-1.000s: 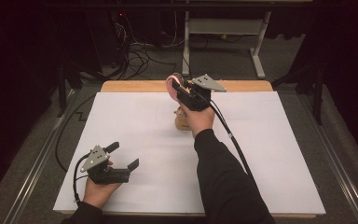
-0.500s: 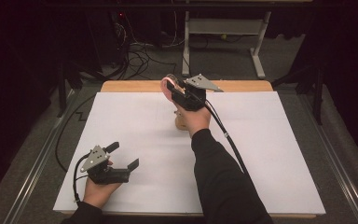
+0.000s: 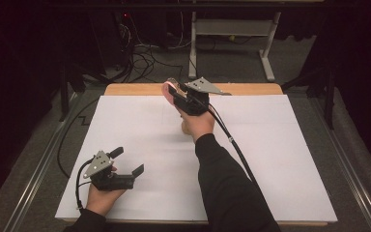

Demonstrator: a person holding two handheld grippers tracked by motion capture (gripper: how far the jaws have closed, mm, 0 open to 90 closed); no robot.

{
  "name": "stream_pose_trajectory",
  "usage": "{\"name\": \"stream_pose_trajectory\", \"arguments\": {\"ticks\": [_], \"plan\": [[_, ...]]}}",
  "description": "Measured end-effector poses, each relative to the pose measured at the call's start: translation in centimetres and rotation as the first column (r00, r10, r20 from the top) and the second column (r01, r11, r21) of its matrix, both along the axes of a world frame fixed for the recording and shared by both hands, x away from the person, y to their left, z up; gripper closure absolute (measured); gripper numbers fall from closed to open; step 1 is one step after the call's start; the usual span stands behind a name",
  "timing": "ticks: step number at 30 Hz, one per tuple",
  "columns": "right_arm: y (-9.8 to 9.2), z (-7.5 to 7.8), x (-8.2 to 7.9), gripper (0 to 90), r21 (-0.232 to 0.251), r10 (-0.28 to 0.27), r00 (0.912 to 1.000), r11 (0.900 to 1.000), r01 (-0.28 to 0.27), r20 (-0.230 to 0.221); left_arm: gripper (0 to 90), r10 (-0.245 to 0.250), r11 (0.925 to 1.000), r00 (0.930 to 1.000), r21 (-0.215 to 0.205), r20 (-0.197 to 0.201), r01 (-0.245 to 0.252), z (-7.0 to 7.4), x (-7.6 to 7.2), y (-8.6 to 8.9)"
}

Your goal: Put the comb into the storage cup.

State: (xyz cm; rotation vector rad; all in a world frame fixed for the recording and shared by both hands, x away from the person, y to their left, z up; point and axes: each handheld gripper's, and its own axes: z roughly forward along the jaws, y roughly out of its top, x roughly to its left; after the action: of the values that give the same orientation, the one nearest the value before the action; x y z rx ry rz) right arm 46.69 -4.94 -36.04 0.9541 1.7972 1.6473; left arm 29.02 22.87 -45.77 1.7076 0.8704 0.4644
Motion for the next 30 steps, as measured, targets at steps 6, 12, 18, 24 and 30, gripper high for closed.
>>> {"name": "stream_pose_trajectory", "arguments": {"ticks": [6,12,18,24,30], "plan": [[0.25,-0.09,-0.04,60.8,-0.001,0.006,1.0,1.0,-0.006,-0.003,0.0,0.001,1.0,1.0,-0.002,-0.001,-0.001,0.0,0.01,0.02],[0.36,-0.11,-0.16,60.4,-0.004,0.005,1.0,1.0,-0.005,-0.005,0.0,0.001,1.0,1.0,-0.001,-0.003,-0.001,-0.02,0.04,0.05],[0.46,-0.03,-0.36,60.1,-0.006,0.011,0.9999,1.0,-0.011,-0.007,0.0,-0.001,1.0,1.0,0.0,-0.008,0.001,-0.08,0.06,-0.03],[0.36,0.04,-0.35,59.8,-0.007,0.014,0.9999,1.0,-0.014,-0.007,0.0,-0.001,1.0,1.0,-0.001,-0.009,0.001,-0.11,0.08,-0.05],[0.46,0.0,-0.44,59.0,-0.011,0.017,0.9998,1.0,-0.017,-0.007,0.0,0.001,1.0,0.9999,-0.005,-0.011,-0.001,-0.14,0.08,0.03]]}}
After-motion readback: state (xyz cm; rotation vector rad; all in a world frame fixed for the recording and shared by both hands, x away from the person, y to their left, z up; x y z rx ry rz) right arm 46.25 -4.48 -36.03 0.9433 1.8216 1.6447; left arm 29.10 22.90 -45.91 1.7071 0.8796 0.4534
